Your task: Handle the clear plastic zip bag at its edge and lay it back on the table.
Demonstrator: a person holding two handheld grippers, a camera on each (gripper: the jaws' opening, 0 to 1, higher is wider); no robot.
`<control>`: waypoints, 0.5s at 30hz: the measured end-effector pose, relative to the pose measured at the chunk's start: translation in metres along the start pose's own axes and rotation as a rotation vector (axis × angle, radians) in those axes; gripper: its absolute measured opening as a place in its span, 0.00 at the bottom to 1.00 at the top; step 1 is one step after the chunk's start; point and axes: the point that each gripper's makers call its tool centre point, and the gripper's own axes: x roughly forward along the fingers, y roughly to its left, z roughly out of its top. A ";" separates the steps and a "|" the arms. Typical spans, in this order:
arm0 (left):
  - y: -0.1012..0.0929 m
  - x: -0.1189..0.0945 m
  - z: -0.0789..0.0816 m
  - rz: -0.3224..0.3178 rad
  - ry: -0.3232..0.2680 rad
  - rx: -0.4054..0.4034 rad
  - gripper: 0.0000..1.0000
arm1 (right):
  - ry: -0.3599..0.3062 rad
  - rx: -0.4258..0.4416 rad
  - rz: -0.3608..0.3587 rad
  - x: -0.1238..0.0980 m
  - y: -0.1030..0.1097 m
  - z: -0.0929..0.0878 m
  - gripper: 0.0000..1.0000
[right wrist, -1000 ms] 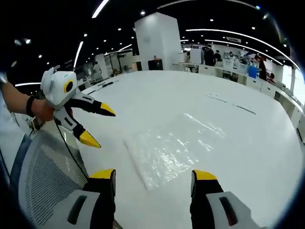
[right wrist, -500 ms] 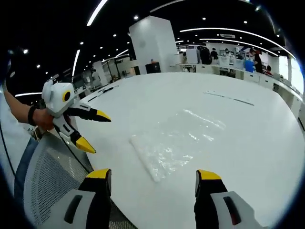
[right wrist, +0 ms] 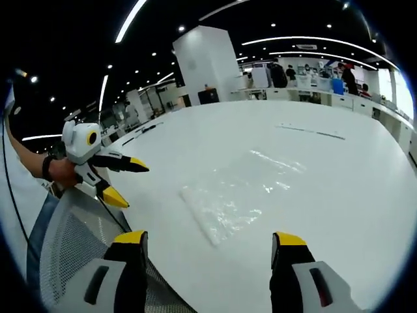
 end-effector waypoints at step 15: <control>0.004 0.000 -0.001 0.005 -0.008 -0.007 0.66 | -0.060 0.059 -0.049 -0.008 -0.015 0.004 0.80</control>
